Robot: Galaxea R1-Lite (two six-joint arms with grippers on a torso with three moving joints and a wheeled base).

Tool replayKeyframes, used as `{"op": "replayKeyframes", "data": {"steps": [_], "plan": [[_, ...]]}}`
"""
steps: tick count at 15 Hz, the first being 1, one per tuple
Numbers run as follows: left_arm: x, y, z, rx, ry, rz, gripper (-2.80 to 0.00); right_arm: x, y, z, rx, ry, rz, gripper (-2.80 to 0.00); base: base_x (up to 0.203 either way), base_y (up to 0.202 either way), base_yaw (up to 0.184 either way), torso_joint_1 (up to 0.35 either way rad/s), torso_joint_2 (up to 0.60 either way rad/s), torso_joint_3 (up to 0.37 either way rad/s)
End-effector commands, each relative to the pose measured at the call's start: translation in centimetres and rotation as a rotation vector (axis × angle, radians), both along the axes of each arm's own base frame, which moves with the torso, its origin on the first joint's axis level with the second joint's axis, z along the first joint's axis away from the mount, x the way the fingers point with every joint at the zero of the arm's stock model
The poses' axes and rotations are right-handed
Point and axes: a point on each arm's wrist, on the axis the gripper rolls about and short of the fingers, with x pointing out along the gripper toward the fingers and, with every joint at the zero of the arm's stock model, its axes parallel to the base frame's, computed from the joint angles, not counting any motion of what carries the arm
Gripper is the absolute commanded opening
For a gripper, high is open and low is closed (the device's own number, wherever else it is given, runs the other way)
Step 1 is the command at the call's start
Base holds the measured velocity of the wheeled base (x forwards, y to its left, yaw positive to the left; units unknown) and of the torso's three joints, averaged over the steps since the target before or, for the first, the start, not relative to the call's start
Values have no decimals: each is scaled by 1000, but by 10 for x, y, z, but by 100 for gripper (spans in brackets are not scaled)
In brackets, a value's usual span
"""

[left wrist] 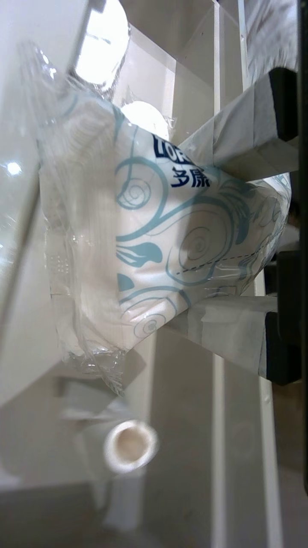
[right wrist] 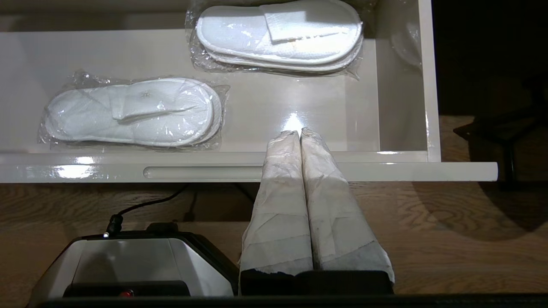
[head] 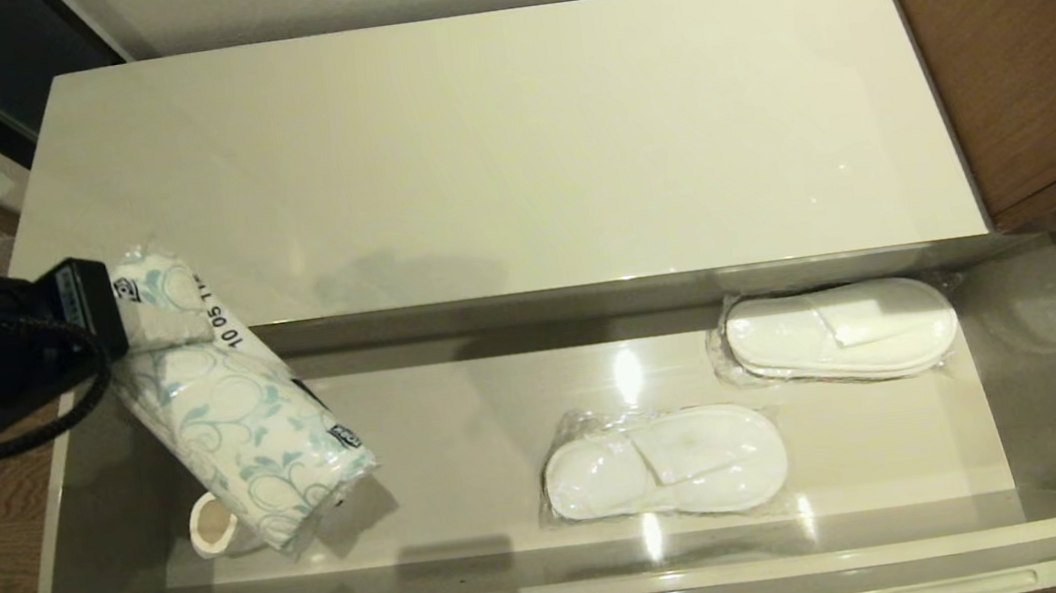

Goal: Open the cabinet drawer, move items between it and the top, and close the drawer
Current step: Place the tissue on the table

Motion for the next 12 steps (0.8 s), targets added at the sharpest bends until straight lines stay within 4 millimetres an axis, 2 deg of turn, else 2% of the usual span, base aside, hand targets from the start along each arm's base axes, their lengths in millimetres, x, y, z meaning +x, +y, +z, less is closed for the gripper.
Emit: {"op": "replayKeyframes", "data": {"steps": [1,2,4,6,7,8,9,12], "plan": [[5,0,13,30,-17,-5,-280,0,0,0,-1,2,1,-280,0,0,0,0,0,0],[18,0,18,53,-30,8,-280,0,0,0,1,2,1,-280,0,0,0,0,0,0],[69,-2,24,101,-43,36,-280,0,0,0,0,2,1,-280,0,0,0,0,0,0],[127,-4,9,162,-26,51,-280,0,0,0,0,2,1,-280,0,0,0,0,0,0],[155,-3,-6,198,-16,56,-280,0,0,0,-1,2,1,-280,0,0,0,0,0,0],[174,-2,-15,228,-29,65,-280,0,0,0,-1,2,1,-280,0,0,0,0,0,0],[181,1,-14,252,-61,77,-280,0,0,0,-1,2,1,-280,0,0,0,0,0,0],[183,1,-14,253,-68,78,-280,0,0,0,-1,1,1,-280,0,0,0,0,0,0]]}}
